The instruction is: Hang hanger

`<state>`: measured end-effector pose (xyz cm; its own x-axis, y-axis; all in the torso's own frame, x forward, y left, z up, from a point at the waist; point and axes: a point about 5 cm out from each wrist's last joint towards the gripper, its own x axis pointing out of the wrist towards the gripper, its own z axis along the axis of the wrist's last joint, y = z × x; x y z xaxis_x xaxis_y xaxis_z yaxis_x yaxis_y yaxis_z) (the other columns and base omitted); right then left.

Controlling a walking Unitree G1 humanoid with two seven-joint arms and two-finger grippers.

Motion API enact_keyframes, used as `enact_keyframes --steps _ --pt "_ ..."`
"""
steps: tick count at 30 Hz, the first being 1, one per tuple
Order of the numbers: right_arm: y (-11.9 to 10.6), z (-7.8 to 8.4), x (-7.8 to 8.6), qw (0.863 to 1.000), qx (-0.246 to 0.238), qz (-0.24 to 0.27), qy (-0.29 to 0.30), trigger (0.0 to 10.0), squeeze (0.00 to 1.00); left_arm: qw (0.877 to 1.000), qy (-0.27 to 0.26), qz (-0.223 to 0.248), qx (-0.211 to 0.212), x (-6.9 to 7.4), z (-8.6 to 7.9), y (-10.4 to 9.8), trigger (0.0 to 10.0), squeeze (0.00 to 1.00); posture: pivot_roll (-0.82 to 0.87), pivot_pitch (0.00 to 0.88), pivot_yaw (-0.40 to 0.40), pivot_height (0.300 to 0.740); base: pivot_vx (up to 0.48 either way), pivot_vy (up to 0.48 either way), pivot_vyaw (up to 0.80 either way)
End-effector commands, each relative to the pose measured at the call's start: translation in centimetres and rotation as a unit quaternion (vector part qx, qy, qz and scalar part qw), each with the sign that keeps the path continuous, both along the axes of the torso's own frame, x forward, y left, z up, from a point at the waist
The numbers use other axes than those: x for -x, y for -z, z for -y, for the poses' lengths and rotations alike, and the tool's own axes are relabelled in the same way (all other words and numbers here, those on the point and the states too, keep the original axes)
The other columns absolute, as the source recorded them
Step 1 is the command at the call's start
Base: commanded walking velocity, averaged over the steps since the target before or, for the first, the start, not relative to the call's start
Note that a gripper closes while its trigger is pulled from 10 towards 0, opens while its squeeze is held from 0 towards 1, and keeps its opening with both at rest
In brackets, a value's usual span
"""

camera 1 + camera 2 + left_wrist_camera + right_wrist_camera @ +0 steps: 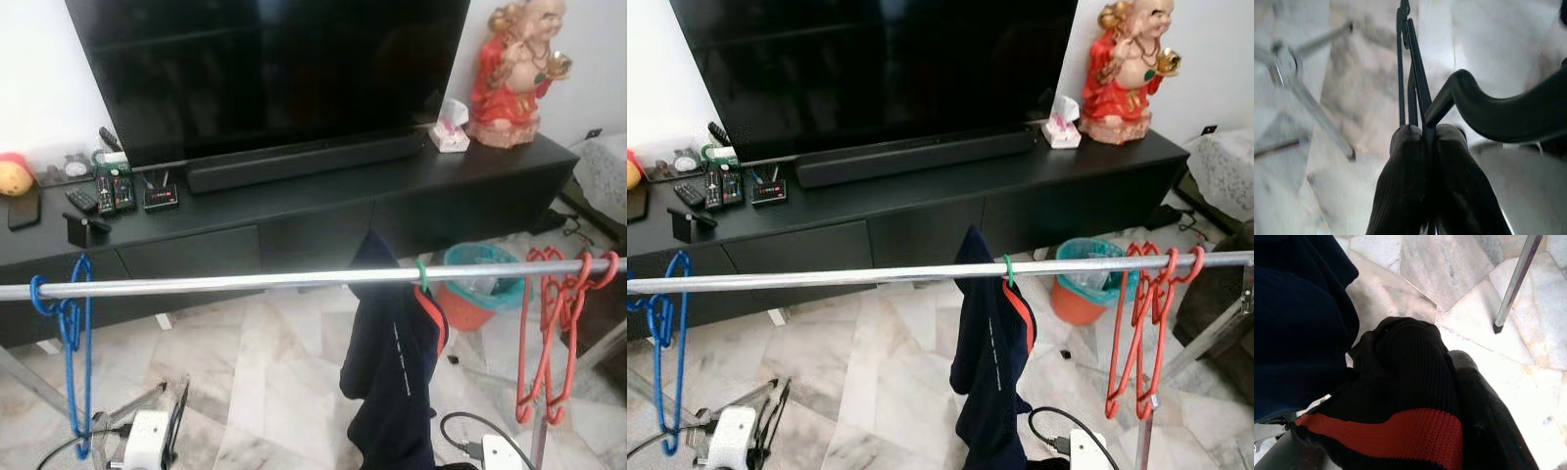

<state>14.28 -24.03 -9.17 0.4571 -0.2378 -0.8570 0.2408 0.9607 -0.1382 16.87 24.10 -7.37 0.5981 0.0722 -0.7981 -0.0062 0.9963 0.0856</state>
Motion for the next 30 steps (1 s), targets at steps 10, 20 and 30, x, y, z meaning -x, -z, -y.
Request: enact_keyframes --steps 10,20,30 --pt "0.1 -0.2 0.2 1.0 -0.001 0.001 0.007 10.0 0.0 0.999 -0.005 -0.051 -0.006 3.0 0.3 1.7 10.0 0.0 0.09 0.0 -0.007 0.74 0.0 0.0 0.0" --pt "0.2 -0.3 0.5 1.0 -0.002 -0.001 0.01 10.0 0.0 0.996 -0.019 -0.077 -0.026 4.4 -2.5 1.4 10.0 0.0 0.09 0.0 0.003 0.74 -0.08 0.0 0.0" --pt "0.2 -0.4 0.3 1.0 -0.006 0.007 0.004 10.0 0.0 0.993 -0.024 -0.108 -0.03 5.7 -1.7 2.2 10.0 0.0 0.1 0.0 -0.001 0.74 -0.276 0.0 0.0"
